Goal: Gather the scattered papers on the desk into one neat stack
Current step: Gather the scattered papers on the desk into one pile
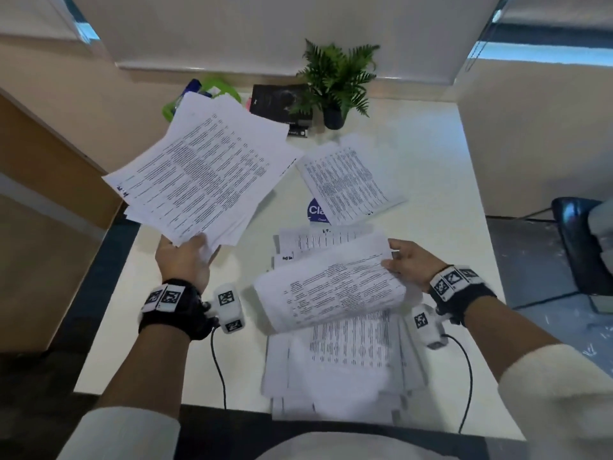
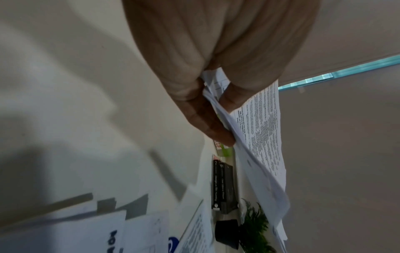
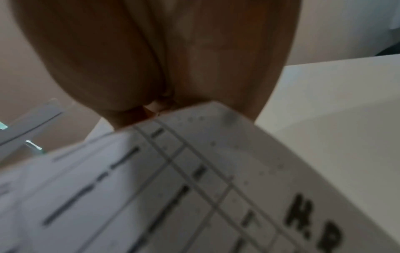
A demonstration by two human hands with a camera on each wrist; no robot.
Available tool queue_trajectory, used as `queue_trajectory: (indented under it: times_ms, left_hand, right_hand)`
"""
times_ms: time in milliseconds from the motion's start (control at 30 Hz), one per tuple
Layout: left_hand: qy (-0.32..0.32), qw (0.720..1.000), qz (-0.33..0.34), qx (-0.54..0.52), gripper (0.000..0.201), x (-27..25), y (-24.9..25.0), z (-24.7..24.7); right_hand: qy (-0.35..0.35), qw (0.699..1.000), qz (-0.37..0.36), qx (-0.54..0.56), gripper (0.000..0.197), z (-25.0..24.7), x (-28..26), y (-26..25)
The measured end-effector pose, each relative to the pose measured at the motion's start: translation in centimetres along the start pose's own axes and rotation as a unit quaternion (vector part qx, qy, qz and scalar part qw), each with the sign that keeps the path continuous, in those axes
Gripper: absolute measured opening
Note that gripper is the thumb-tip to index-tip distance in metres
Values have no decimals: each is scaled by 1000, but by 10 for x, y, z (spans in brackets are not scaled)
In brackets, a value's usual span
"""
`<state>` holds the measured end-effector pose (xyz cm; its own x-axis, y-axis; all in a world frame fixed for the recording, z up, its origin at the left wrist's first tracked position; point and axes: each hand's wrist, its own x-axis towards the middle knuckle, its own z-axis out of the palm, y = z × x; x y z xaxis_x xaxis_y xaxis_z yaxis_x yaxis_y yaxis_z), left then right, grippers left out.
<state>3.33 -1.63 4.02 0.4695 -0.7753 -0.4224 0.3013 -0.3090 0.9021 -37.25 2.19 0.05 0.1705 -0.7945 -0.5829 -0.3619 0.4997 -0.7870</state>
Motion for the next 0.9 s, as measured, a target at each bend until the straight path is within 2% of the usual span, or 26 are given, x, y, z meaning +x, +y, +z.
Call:
queue_trajectory:
  times_ms: [67, 200, 233, 300, 400, 467, 533, 600, 733, 800, 867, 900]
  left_hand:
    - [-27, 1000, -11, -8, 49, -20, 3, 10]
    - [-37, 999, -4, -16, 44, -37, 4, 13]
    - [-30, 999, 7, -7, 41, -37, 3, 12]
    - [-31, 999, 31, 9, 42, -41, 2, 11]
    - [-47, 999, 17, 2, 42, -48, 1, 9]
    - [-49, 999, 11, 3, 45, -49, -2, 6]
    - [-35, 999, 9, 7, 47, -47, -5, 0]
    - [-35, 999, 6, 5, 47, -46, -2, -5]
    - [-45, 999, 3, 17, 44, -50, -7, -8]
    - [-45, 999, -13, 15, 45, -50, -18, -7]
    - [-45, 998, -27, 16, 46, -50, -32, -4]
    - [-45, 998, -38, 15, 46, -50, -39, -2]
  right_hand:
    - [-27, 999, -7, -34, 35, -1, -5, -11]
    - [-132, 991, -18, 24, 39, 6, -11, -38]
    - [-145, 989, -32, -2, 38, 7, -10, -45]
    - [-147, 975, -81, -144, 30, 12, -5, -57]
    - [-115, 915, -107, -371, 10, 16, 5, -67]
    - [-103, 887, -84, -443, 17, 22, 11, -74]
    - [-102, 879, -71, -461, 23, 29, 15, -79]
    - [-85, 875, -89, -468, 23, 36, 21, -81]
    - [-33, 910, -107, -400, 23, 56, 45, -78]
    - [16, 907, -109, -406, 28, 72, 53, -80]
    - [95, 885, -104, -443, 37, 83, 60, -78]
    - [134, 888, -98, -428, 40, 84, 63, -75]
